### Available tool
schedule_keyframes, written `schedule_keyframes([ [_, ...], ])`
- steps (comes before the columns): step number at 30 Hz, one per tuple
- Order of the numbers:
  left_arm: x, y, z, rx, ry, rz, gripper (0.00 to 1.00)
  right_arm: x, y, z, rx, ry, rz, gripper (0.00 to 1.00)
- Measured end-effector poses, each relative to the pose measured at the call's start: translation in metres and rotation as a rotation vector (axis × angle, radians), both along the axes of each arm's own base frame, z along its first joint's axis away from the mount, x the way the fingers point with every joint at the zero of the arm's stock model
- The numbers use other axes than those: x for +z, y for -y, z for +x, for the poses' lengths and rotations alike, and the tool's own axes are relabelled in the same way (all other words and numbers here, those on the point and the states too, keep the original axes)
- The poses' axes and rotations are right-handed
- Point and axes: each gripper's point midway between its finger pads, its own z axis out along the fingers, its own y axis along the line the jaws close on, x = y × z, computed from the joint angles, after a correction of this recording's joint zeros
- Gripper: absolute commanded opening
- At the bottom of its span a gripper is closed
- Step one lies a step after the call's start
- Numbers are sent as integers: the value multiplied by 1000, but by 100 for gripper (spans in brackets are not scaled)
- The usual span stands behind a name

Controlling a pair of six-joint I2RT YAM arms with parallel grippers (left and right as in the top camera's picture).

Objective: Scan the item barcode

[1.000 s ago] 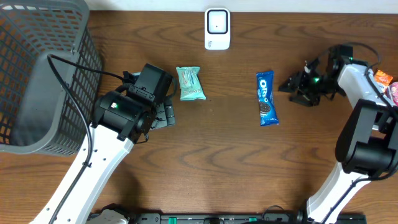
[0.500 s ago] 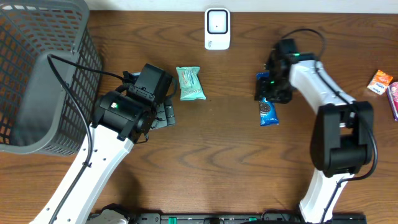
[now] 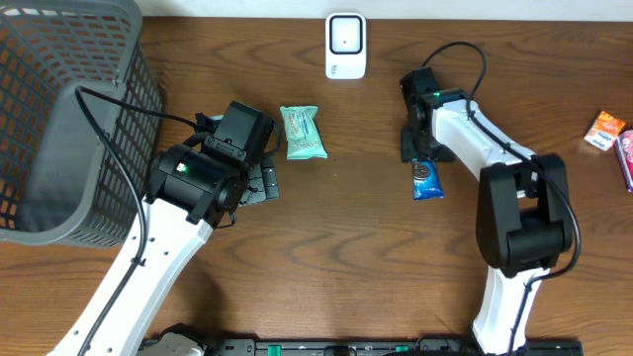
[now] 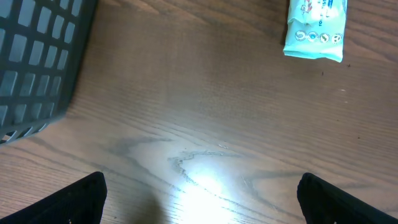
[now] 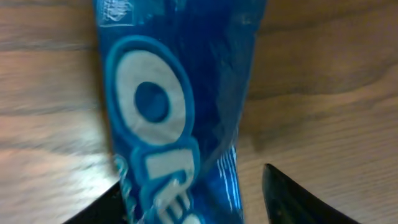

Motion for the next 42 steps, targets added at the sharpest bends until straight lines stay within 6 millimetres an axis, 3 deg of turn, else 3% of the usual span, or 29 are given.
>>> schedule_keyframes([
  [2,0,0,0,0,1,0,98,-2,4,1,-18,3,-3,21],
  [5,0,0,0,0,0,0,98,-2,8,5,-32,18,-2,1],
  [10,0,0,0,0,0,0,98,-1,6,17,-39,64,19,1],
  [19,0,0,0,0,0,0,98,11,-21,39,-12,126,152,1],
  [22,0,0,0,0,0,0,98,37,-36,62,24,201,184,1],
  [28,0,0,0,0,0,0,98,110,-76,126,101,478,268,1],
  [38,0,0,0,0,0,0,98,195,-150,183,215,920,412,1],
  [42,0,0,0,0,0,0,98,199,-172,193,205,1001,461,1],
])
